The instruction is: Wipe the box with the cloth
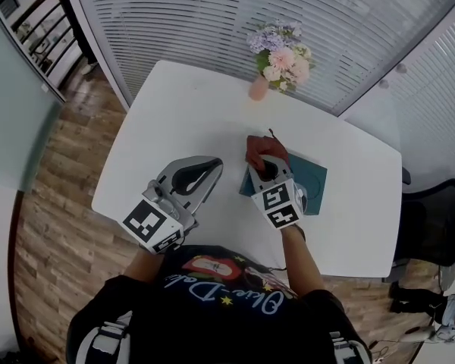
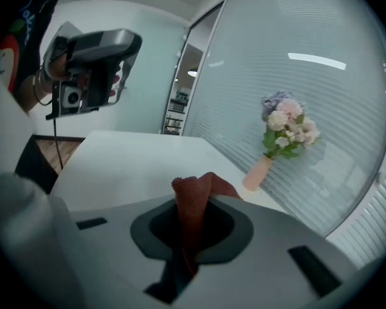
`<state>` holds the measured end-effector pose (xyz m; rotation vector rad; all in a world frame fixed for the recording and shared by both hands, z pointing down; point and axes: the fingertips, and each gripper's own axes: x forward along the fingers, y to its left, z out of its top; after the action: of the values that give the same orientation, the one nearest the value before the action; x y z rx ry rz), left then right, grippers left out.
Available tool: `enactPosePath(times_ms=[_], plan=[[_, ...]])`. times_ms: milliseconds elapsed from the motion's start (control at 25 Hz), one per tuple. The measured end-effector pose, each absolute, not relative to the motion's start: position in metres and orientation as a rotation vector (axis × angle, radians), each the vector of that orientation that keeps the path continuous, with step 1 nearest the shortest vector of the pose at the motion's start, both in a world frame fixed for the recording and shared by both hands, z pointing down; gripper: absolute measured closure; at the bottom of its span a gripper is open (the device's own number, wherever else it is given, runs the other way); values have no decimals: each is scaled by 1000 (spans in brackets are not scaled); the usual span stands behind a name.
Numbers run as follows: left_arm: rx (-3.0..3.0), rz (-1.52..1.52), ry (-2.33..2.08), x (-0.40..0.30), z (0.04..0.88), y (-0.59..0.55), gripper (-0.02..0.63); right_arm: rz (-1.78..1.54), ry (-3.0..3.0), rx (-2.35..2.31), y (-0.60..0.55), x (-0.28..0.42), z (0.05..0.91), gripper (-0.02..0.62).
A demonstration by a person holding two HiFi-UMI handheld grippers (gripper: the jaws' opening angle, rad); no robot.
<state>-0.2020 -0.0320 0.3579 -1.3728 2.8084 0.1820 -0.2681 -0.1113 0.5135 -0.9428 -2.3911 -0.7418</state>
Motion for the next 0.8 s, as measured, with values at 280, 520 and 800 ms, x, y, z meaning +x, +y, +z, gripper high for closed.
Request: enactPosePath(times_ms=[280, 520, 800], plan=[[-1383, 188, 2811, -201, 359, -33, 602, -835, -2243, -980, -109, -260, 541, 569], [-1420, 193, 2797, -202, 360, -42, 601, -757, -2273, -940, -122, -259, 541, 569], [-1483, 198, 2771, -199, 360, -54, 603, -715, -2299, -800, -161, -262, 542, 569]])
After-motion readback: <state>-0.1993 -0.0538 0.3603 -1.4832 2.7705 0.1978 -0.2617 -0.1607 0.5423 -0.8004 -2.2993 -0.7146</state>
